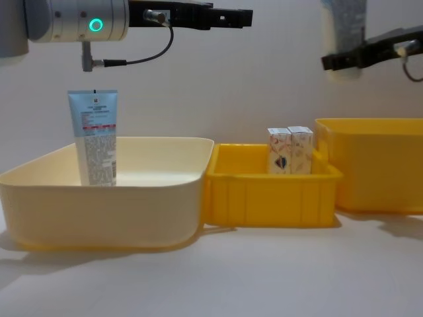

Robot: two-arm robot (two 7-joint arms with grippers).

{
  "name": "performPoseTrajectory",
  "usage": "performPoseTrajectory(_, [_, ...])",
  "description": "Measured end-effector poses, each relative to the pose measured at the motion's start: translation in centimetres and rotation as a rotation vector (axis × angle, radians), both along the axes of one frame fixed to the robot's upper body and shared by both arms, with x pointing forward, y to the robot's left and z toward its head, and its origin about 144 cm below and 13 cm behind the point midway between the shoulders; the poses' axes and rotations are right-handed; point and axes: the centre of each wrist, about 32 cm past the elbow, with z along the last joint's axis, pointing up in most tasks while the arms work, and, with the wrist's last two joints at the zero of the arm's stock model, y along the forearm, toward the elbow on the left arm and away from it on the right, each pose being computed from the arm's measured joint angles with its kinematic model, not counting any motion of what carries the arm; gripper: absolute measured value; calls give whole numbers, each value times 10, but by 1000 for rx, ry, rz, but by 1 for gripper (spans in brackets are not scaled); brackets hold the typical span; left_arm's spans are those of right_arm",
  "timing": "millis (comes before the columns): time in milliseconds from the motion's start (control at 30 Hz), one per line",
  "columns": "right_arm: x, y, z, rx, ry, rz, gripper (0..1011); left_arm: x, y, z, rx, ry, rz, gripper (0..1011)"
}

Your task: Bimanual collaborative sorting of washing and personal care products

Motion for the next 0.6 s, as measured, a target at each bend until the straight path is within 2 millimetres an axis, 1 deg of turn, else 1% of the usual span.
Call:
performPoseTrajectory(133, [-2, -10, 2, 8, 6, -70, 666, 0, 0, 0, 0, 0, 0, 1002])
performPoseTrajectory(367, [-2, -21, 4, 14, 19, -169, 666, 0, 0, 0, 0, 0, 0, 1002])
performPoseTrajectory(600, [7, -32, 9, 13, 44, -295, 666, 0, 0, 0, 0, 0, 0, 1002])
